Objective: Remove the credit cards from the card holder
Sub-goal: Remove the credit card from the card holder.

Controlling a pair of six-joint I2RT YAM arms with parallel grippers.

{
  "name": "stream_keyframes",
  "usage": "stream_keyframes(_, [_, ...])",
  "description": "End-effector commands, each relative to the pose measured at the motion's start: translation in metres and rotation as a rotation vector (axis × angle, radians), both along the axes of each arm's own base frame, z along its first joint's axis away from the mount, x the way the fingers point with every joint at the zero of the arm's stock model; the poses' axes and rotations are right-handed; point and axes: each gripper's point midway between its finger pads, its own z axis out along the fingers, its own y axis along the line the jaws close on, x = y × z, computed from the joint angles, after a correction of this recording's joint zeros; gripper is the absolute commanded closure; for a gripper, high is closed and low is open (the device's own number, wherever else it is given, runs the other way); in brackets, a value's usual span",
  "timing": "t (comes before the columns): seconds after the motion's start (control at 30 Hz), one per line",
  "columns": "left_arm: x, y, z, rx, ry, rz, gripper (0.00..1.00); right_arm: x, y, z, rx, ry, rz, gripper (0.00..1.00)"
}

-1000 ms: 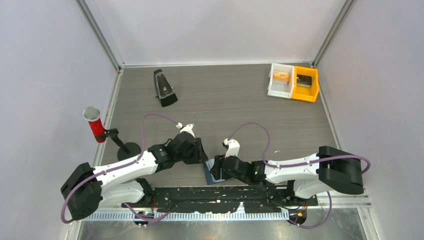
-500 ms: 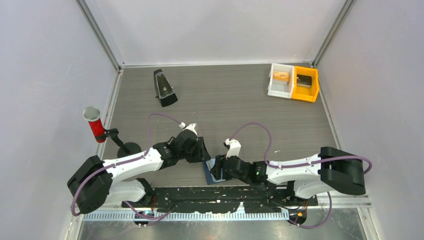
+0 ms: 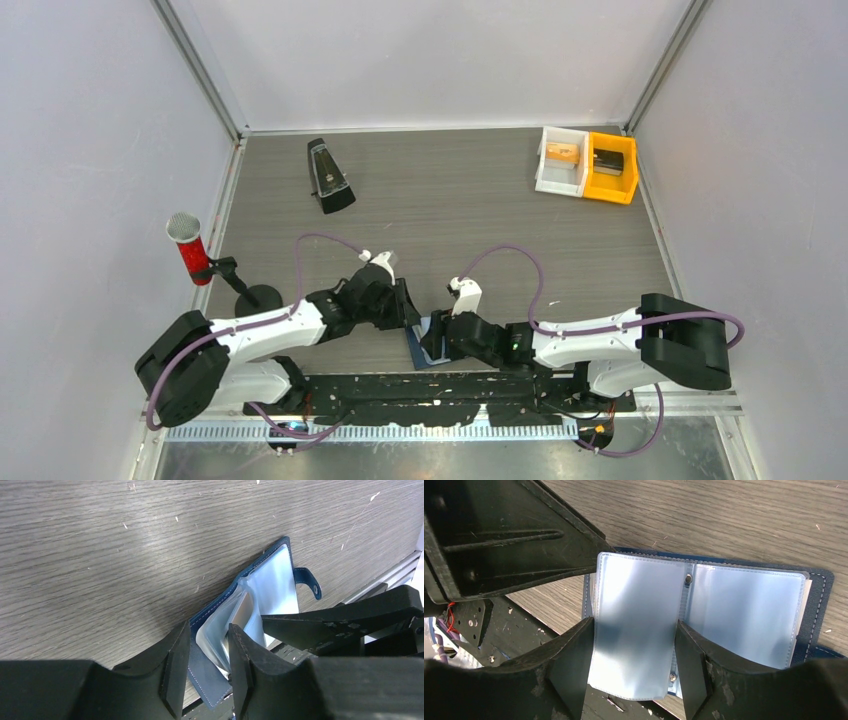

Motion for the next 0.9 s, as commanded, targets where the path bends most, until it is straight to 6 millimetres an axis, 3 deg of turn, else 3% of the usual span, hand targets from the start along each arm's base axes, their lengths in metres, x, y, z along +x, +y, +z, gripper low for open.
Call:
stream_keyframes(0.0, [0.001,-0.009,0.007,-0.066,-0.017,-0.01,0.65,0.008,0.012,0.022,0.083,-0.026,-0.025,0.43])
stream_keyframes(0.23, [-0.002,-0.013,0.011,-0.098,-0.016,-0.036,0.73,0.006,0.013,0.017,0.071,-0.016,-0.013,0.43])
stream_keyframes(0.53, [-0.007,-0.019,0.014,-0.128,0.0,-0.069,0.99,0.008,0.007,0.016,0.049,-0.016,-0.012,0.37])
stream_keyframes(0.63, [-0.007,-0.02,0.016,-0.134,-0.005,-0.073,1.0,0.008,0.003,0.02,0.058,-0.019,-0.015,0.32])
stream_keyframes(0.87, [-0.006,-0.023,0.011,-0.122,0.009,-0.081,1.0,0.009,-0.007,0.021,0.04,-0.033,-0.023,0.3])
